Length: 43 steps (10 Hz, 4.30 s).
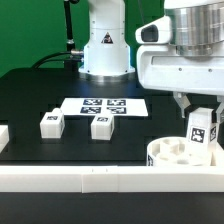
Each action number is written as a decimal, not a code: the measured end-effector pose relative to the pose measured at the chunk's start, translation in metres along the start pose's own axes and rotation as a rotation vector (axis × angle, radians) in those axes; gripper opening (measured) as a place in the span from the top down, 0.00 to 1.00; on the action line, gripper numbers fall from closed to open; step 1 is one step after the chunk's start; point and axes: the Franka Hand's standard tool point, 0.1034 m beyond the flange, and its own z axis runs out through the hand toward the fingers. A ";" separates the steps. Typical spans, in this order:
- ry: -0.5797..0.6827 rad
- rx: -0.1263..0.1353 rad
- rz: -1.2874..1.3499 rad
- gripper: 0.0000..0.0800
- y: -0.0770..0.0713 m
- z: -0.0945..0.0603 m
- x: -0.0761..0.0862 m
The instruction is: Assemble stool
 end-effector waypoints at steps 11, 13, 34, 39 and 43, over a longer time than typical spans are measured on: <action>-0.133 0.155 1.241 0.58 -0.006 0.000 0.002; -0.154 0.161 1.419 0.58 -0.008 0.000 0.002; -0.053 0.170 0.936 0.19 0.084 -0.060 0.065; 0.007 0.069 0.342 0.19 0.072 -0.053 0.061; 0.034 0.059 -0.086 0.19 0.076 -0.051 0.065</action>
Offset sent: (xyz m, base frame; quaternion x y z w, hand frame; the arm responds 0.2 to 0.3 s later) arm 0.0000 0.0000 0.0000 0.0000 0.0000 0.2667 0.9638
